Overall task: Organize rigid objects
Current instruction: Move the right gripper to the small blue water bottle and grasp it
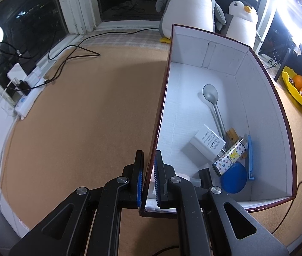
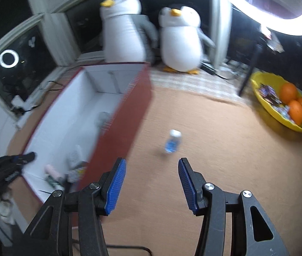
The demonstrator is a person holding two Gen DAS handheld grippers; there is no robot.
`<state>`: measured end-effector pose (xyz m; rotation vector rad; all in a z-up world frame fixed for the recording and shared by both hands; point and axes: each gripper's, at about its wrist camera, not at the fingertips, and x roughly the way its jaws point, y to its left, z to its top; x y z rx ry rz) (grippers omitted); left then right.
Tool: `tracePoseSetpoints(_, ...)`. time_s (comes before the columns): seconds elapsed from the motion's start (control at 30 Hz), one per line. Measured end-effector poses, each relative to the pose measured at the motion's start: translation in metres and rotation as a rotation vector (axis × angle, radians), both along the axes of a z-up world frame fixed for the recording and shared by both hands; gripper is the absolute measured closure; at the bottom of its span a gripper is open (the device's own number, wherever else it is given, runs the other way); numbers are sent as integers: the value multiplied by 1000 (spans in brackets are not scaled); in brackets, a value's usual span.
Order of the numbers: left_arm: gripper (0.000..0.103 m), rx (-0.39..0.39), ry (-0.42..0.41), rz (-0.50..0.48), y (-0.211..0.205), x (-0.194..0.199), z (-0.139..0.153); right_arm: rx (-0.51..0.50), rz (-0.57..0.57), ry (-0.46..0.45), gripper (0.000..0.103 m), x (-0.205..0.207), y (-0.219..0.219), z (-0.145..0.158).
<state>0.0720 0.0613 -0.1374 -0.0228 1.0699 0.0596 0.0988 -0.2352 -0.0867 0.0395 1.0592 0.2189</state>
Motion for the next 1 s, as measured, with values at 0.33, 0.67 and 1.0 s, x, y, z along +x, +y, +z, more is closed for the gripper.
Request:
tracePoseSetpoints(0.33, 95, 39, 21, -6, -4, 1, -1, 76, -82, 92, 56, 16, -38, -46)
tracePoseSetpoints(0.67, 95, 60, 36, 8, -7, 2, -2, 89, -87, 101, 56, 54, -9, -70)
tracePoseSetpoints(1.0, 95, 60, 44, 25, -6, 4, -2, 77, -109, 132, 69, 78, -3, -91)
